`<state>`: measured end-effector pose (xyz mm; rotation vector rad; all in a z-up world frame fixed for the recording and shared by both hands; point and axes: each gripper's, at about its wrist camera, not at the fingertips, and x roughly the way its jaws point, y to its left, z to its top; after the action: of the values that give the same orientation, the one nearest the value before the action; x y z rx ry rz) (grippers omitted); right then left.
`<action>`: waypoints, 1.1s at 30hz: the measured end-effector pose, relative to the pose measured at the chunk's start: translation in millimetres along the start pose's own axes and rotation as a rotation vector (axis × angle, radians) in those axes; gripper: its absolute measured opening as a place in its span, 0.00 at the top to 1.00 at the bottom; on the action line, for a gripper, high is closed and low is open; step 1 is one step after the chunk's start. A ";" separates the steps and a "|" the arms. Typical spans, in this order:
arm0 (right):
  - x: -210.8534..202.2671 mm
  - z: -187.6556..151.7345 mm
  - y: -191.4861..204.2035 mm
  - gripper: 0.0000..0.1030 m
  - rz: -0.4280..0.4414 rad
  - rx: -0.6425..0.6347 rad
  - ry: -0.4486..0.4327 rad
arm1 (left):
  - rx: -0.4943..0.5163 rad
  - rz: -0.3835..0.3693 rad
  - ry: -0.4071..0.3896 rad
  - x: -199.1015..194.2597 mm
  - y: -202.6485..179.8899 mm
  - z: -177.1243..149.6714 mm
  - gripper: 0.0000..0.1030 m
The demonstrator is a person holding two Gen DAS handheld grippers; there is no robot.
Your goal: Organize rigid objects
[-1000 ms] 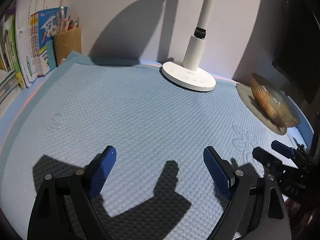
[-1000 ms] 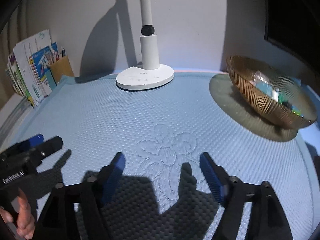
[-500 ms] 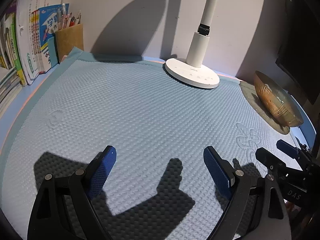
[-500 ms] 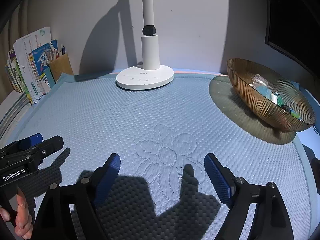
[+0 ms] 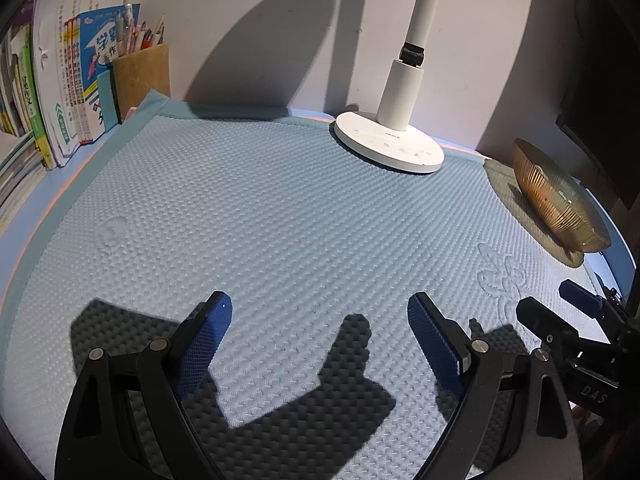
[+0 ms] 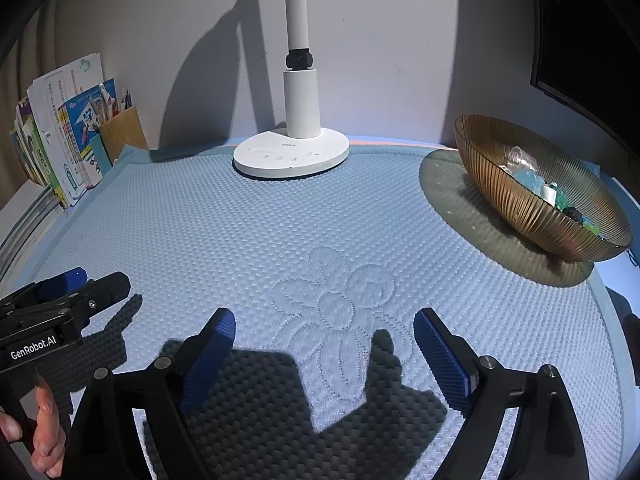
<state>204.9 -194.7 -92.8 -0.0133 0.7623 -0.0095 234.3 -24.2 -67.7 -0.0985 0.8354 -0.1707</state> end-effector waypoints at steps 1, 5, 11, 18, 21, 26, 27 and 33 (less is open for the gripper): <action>-0.3 0.0 0.4 0.13 0.001 0.001 -0.001 | 0.002 0.000 0.001 0.6 0.7 0.5 0.13; -0.7 0.0 2.4 0.13 -0.002 0.005 -0.002 | 0.001 -0.008 0.010 2.7 3.2 1.9 0.13; -0.8 -0.2 1.9 0.12 0.001 0.004 -0.001 | 0.001 -0.012 0.017 4.9 6.4 3.8 0.13; -2.3 -0.6 5.5 0.12 -0.001 0.012 -0.003 | 0.005 -0.017 0.024 7.6 9.0 5.4 0.13; -3.1 -0.8 5.5 0.12 0.004 0.010 -0.005 | 0.004 -0.016 0.026 7.8 9.0 5.3 0.13; -3.4 -0.2 5.6 0.12 0.004 0.022 -0.005 | 0.002 -0.017 0.028 8.0 9.0 5.0 0.13; -3.2 0.0 5.3 0.12 0.005 0.022 -0.005 | 0.002 -0.018 0.029 8.1 9.2 5.0 0.13; -3.1 -0.1 5.0 0.12 0.006 0.022 -0.004 | -0.001 -0.021 0.032 9.0 10.3 4.9 0.13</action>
<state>202.6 -189.7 -90.9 0.0095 0.7579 -0.0124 245.0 -15.6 -72.6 -0.1057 0.8665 -0.1915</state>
